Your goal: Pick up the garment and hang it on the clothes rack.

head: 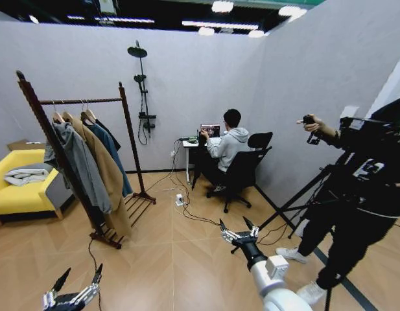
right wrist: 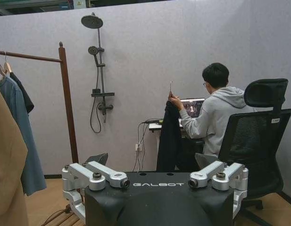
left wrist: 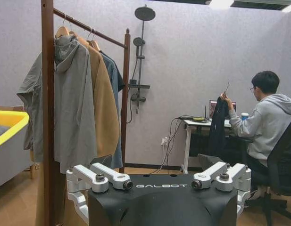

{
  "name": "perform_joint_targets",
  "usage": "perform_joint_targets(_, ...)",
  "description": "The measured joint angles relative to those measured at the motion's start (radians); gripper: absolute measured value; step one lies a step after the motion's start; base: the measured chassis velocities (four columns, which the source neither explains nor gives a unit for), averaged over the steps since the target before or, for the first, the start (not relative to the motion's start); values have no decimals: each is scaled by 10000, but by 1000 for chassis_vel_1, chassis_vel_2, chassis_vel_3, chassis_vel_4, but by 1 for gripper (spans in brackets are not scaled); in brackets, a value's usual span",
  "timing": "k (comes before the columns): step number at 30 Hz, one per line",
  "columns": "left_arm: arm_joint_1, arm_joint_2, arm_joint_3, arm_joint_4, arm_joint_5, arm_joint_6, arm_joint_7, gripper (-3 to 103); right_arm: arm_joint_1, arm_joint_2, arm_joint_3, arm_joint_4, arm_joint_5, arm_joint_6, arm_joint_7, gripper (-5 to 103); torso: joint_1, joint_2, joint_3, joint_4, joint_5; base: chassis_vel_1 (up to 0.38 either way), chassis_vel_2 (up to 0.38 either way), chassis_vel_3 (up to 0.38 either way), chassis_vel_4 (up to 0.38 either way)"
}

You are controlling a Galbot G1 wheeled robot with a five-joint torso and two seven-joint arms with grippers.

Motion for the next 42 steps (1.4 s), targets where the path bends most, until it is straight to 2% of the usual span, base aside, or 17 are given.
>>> perform_joint_targets(7, 0, 0, 0, 0, 0, 0, 0, 100, 7, 6, 15, -12, 48, 43, 5, 100, 0, 0, 0, 0, 0, 0, 0, 0, 0)
perform_joint_targets(14, 0, 0, 0, 0, 0, 0, 0, 100, 119, 0, 144, 3, 178, -212, -101, 100, 0, 1, 0, 0, 0, 0, 0, 0, 0)
perform_joint_targets(22, 0, 0, 0, 0, 0, 0, 0, 100, 108, 20, 132, 7, 275, -30, -288, 100, -3, 2, -1, -1, 0, -49, 40, 40, -44)
perform_joint_targets(42, 0, 0, -1, 0, 0, 0, -1, 100, 64, 33, 45, 64, 145, -107, -219, 100, -1, 0, 0, 1, -4, -242, 234, 249, -244)
